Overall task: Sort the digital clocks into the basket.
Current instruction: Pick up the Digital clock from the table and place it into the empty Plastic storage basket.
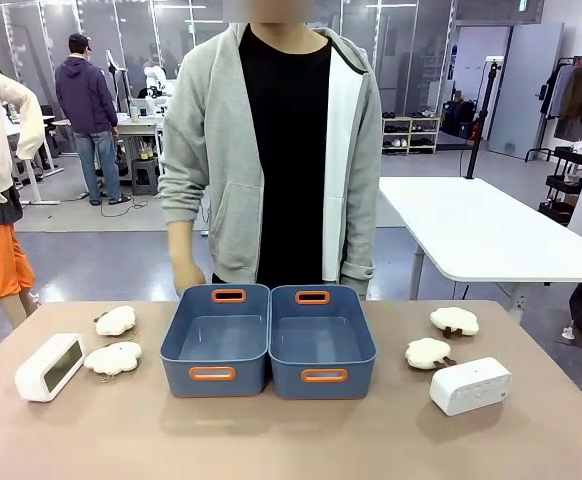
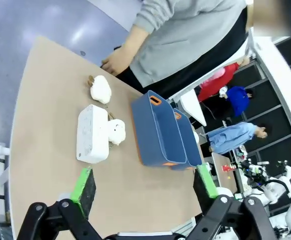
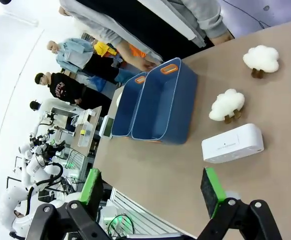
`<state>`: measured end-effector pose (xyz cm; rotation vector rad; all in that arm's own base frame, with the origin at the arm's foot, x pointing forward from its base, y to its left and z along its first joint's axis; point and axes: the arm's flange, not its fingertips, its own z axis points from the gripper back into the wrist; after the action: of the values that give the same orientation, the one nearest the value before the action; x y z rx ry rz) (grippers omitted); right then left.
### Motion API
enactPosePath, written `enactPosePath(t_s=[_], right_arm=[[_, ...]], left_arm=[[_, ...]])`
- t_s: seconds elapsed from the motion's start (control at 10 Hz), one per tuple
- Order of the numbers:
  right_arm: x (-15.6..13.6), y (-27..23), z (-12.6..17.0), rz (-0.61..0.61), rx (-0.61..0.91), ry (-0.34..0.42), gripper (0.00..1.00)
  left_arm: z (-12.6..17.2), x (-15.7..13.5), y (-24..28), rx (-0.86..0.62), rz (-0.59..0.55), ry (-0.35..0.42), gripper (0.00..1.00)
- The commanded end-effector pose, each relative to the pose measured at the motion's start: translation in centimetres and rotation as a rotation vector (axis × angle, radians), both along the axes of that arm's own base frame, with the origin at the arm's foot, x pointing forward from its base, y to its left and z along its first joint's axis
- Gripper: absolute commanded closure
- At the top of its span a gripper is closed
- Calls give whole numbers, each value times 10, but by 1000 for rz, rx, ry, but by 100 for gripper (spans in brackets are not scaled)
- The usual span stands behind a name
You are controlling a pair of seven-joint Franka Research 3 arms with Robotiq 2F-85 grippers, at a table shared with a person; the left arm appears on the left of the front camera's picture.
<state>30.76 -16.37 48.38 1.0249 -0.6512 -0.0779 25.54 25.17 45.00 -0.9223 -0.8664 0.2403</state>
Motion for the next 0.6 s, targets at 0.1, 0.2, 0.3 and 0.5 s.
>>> enactPosePath(t_s=[0.1, 0.2, 0.3, 0.5], right_arm=[[7, 6, -3, 26, 9, 4, 0], [7, 6, -3, 26, 9, 4, 0], [7, 6, -3, 26, 9, 4, 0], [7, 6, -3, 26, 9, 4, 0]], left_arm=[[1, -8, 6, -2, -4, -24, 0], [1, -8, 6, -2, -4, -24, 0], [1, -8, 6, -2, -4, -24, 0], [1, -8, 6, -2, -4, -24, 0]])
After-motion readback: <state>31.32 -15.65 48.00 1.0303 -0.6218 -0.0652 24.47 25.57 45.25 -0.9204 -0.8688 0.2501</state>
